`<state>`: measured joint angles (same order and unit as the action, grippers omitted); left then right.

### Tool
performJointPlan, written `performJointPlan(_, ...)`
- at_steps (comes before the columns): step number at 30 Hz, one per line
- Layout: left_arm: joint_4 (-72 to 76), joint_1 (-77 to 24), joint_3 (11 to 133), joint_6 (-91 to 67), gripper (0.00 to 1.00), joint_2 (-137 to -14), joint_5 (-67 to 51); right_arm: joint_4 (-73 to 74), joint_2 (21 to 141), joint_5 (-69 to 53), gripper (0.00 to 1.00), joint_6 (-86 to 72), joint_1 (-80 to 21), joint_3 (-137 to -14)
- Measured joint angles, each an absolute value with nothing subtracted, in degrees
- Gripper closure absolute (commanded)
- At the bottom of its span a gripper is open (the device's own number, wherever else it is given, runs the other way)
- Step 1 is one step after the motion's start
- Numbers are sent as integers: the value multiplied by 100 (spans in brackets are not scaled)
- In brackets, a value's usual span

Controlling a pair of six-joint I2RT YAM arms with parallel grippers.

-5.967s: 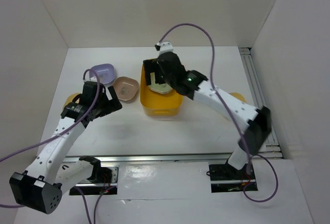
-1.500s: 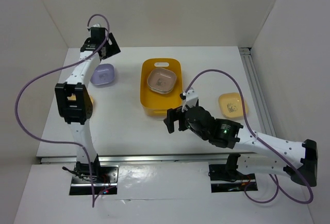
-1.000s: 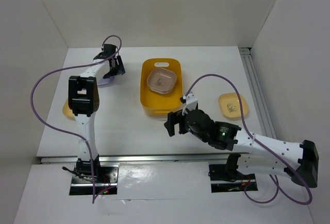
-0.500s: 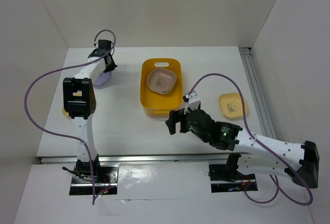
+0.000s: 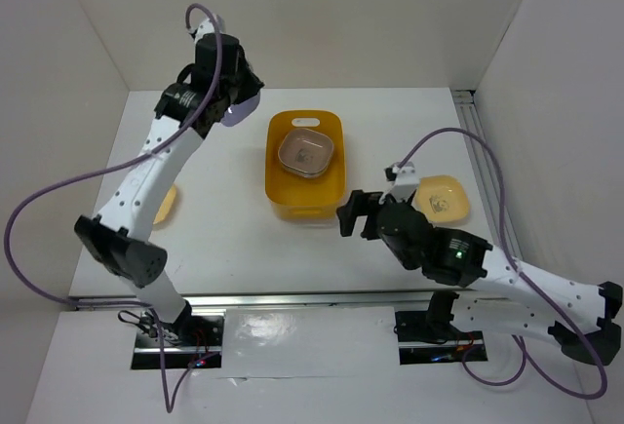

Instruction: Place the plates into the plastic bin on the countertop

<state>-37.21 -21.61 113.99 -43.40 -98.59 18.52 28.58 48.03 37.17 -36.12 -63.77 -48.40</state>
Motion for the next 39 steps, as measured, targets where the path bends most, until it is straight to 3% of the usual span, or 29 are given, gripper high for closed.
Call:
performJointPlan(6,-3693,-2954,11155,-5581,100,-9284,1942,3754,4235,4508,0,-4012,-6377,-5714)
performJointPlan(13,-3719,-3570,11072,-6818,100,-10390,2088,4119,3994,4630,0,-4228,-6377,-5946)
performJointPlan(20,-3500,-3481,11019,-7391,100,-11343,1990,4125,4169,4497,0,-4237,-6377,-5625)
performJointPlan(31,-2862,-3164,11021,-7819,100,-11821,1632,4012,4313,4316,0,-3948,-6377,-5367)
performJointPlan(32,-2799,-3162,11021,-7828,83,-11896,1597,4003,4327,4300,0,-3918,-6377,-5367)
performJointPlan(35,-2679,-3164,11021,-7819,51,-12020,1468,3990,4364,4257,0,-3837,-6377,-5354)
performJointPlan(36,-2668,-3166,11021,-7819,35,-12027,1448,3986,4372,4248,0,-3819,-6377,-5349)
performJointPlan(39,-2600,-3170,11021,-7824,14,-12022,1385,3981,4375,4241,0,-3782,-6377,-5323)
